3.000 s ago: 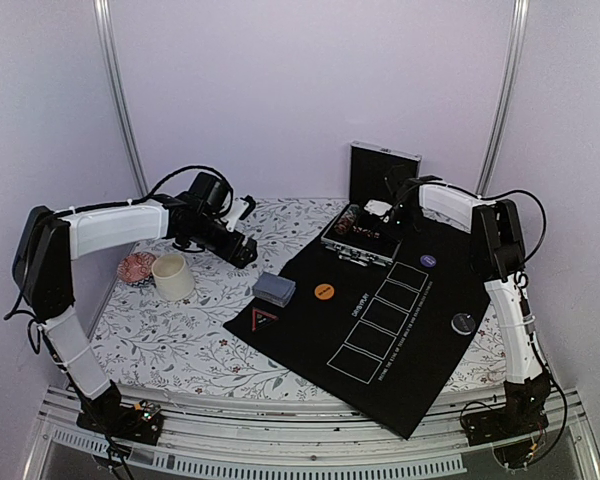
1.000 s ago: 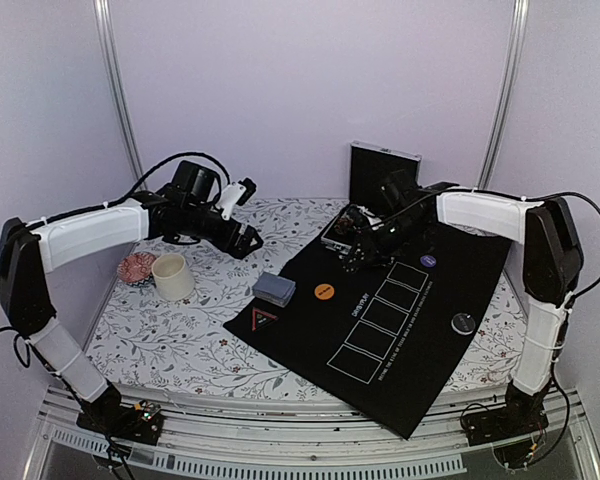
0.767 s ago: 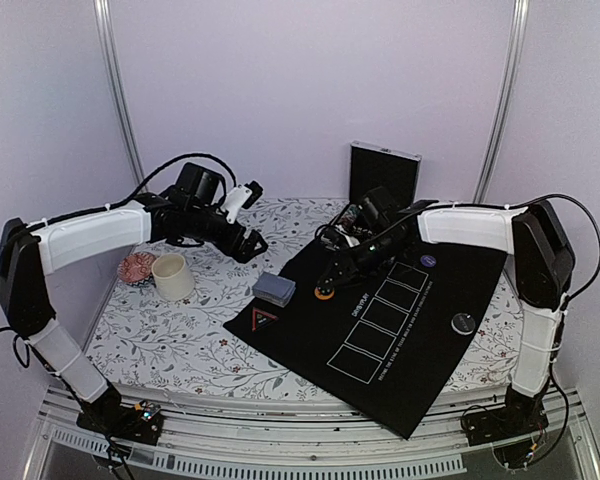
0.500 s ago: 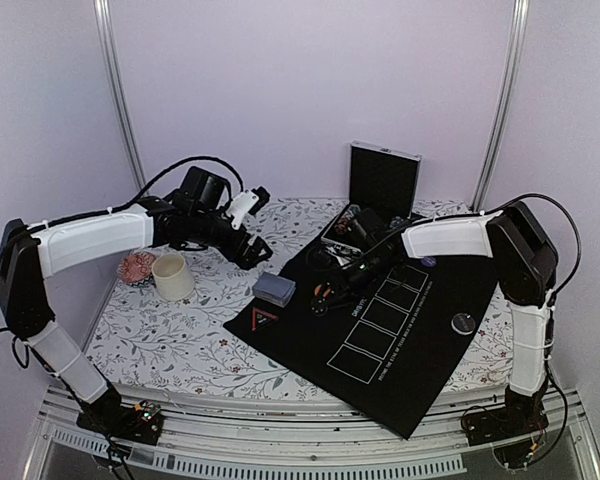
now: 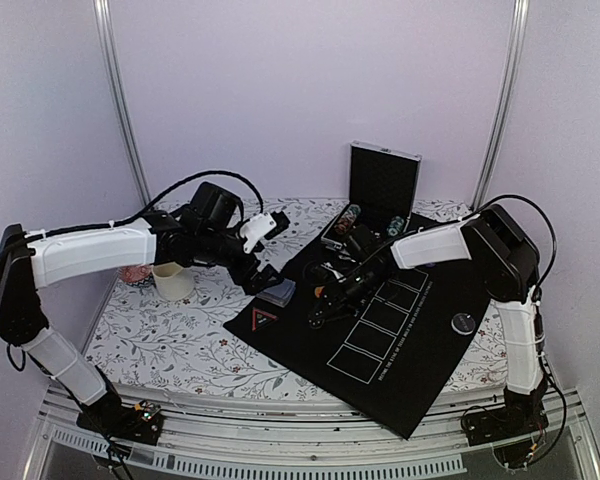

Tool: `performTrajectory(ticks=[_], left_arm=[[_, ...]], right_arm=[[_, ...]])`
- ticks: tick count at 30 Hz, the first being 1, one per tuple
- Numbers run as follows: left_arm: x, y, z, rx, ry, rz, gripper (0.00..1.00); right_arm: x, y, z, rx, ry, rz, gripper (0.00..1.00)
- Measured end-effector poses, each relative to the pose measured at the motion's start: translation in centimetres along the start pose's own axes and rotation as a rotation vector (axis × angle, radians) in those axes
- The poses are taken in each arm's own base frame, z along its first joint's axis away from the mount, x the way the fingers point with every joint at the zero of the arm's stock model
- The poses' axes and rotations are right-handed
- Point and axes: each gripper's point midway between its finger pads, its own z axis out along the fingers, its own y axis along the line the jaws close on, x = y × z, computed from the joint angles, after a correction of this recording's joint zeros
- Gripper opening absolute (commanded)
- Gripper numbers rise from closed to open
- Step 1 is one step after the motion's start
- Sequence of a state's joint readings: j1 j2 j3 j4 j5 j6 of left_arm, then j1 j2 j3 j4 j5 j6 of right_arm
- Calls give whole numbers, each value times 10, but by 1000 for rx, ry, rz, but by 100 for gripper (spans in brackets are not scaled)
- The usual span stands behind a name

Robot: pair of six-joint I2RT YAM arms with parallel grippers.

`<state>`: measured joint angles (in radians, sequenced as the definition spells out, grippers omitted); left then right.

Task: Distribute texas hold em gaming equipment
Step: Pass from the right arm to the left

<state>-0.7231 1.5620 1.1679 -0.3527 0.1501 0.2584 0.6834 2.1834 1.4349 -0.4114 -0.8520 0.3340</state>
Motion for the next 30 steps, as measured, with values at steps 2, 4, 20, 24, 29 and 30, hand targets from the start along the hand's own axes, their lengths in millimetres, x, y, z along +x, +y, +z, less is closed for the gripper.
performTrajectory(ticks=[2, 4, 20, 24, 29, 30], left_arm=[[4, -7, 3, 15, 6, 26, 97], [8, -17, 7, 29, 9, 66, 97], [56, -87, 105, 171, 65, 459, 89], [62, -91, 123, 210, 87, 505, 84], [47, -91, 131, 238, 71, 549, 75], [46, -92, 133, 253, 76, 565, 73]], right_arm=[[-2, -1, -1, -14, -4, 0, 2], [-4, -1, -2, -28, -11, -3, 2], [-1, -11, -3, -202, 0, 32, 3], [0, -11, -3, -234, 6, 41, 3], [0, -12, -2, -252, 12, 46, 3], [0, -12, -2, -256, 14, 50, 3]])
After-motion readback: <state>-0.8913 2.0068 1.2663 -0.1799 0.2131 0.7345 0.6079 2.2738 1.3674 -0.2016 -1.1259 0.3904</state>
